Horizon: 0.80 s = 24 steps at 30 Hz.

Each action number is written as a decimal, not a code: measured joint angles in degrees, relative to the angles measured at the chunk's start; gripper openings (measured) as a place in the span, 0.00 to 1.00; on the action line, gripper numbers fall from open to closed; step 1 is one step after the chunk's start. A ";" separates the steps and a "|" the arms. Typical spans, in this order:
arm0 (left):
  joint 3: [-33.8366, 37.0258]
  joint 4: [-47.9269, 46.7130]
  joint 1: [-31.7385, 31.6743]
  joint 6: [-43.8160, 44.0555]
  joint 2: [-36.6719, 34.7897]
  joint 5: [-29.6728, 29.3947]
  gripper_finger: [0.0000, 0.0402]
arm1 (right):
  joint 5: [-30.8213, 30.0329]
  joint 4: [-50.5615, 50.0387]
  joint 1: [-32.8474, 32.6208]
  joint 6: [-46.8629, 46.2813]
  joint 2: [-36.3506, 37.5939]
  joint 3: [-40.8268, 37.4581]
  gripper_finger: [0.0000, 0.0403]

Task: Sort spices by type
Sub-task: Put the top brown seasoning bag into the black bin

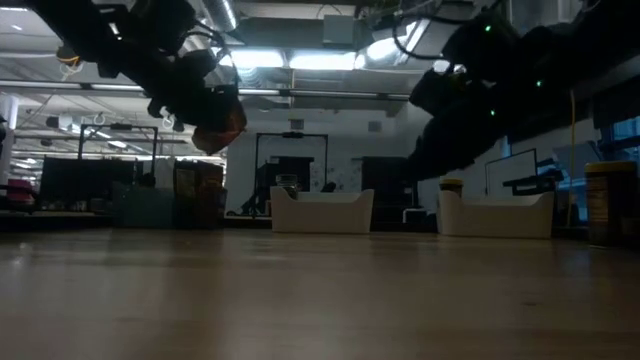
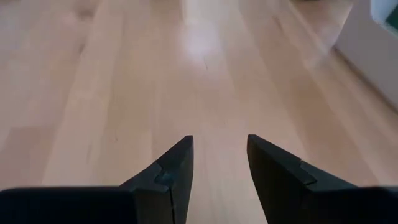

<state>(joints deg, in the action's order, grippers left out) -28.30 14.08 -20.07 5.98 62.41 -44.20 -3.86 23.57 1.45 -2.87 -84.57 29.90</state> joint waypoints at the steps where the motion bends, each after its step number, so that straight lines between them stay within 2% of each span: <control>1: 0.03 0.43 -0.24 0.00 0.00 -0.03 0.10 | 0.02 -0.11 0.00 0.00 -0.60 -0.01 0.37; 4: 0.13 1.07 0.48 -0.21 -0.49 1.29 0.10 | 0.00 0.42 0.02 -0.08 -2.31 -0.01 0.37; 10: 0.07 8.23 7.25 -5.12 -1.70 9.91 0.10 | -0.03 1.12 0.03 -0.20 -3.57 0.03 0.37; 19: 0.08 10.28 16.91 -6.46 -1.51 21.61 0.10 | -0.87 13.32 0.07 4.84 -3.17 3.89 0.37; 24: 0.07 12.21 20.53 -6.45 -1.51 27.79 0.10 | -0.83 17.07 0.07 9.07 -3.14 7.67 0.45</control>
<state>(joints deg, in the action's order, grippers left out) -28.23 26.29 0.46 -0.47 60.90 -16.41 -4.69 40.64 1.52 6.19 -87.71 37.57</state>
